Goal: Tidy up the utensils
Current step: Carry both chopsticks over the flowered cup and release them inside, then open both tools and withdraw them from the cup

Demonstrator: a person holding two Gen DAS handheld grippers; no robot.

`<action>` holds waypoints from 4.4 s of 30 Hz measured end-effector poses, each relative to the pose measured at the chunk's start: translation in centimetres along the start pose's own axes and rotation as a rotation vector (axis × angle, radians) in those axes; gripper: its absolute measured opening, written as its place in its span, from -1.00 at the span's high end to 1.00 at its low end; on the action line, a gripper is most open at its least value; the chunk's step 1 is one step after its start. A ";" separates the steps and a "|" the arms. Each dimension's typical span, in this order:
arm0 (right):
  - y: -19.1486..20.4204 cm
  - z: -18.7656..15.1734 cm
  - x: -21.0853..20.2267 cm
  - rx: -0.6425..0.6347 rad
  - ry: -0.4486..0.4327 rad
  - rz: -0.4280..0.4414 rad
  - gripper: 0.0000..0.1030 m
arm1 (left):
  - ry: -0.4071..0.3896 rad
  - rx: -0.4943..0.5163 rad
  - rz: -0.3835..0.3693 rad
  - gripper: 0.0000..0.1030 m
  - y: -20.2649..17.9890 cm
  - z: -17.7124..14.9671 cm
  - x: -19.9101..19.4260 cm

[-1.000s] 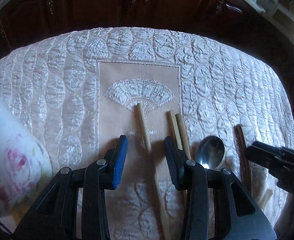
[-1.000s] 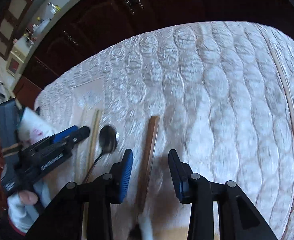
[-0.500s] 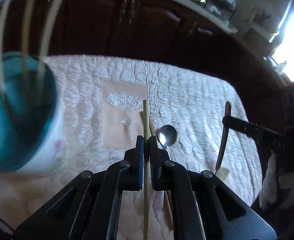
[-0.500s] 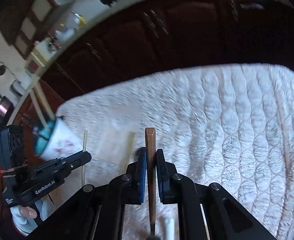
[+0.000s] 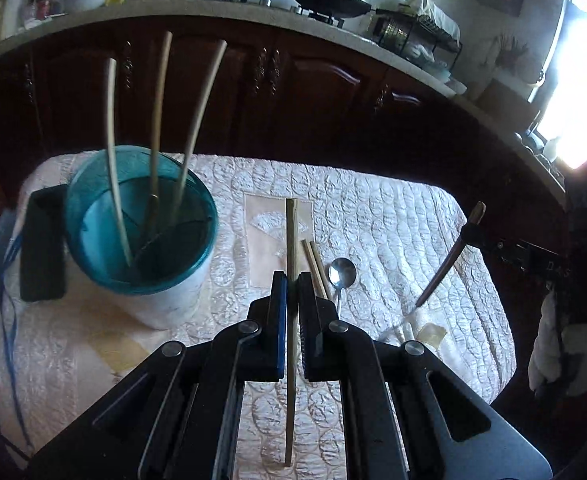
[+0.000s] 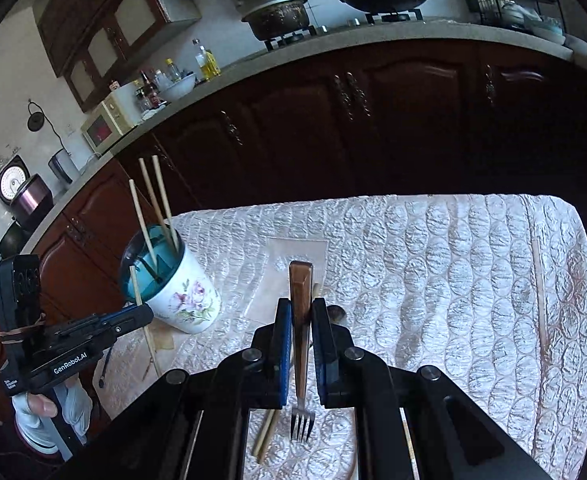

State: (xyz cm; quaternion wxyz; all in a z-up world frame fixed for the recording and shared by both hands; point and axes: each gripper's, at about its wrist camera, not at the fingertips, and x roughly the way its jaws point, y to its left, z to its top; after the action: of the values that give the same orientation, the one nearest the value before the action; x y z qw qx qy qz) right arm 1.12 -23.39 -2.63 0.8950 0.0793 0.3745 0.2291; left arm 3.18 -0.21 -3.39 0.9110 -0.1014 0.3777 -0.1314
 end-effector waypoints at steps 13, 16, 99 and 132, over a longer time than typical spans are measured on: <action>3.0 1.0 -0.3 -0.055 -0.023 0.047 0.83 | -0.054 -0.027 0.004 0.92 1.0 0.3 -2.7; 3.5 1.1 -0.4 -0.060 -0.027 0.058 0.83 | -0.069 -0.033 -0.008 0.92 1.3 0.3 -3.8; 12.9 4.7 9.7 -0.105 0.038 0.140 0.28 | -0.219 -0.039 0.338 0.23 7.9 4.6 -6.7; 11.4 0.2 4.3 -0.138 -0.021 -0.027 0.19 | -0.202 0.018 0.346 0.23 2.3 -0.4 -6.0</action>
State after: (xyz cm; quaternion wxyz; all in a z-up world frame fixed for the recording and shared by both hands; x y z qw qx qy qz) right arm -0.06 -11.25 -1.60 0.9053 0.0147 0.3494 0.2412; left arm -0.81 3.84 -0.30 0.9540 -0.0395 0.2951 0.0347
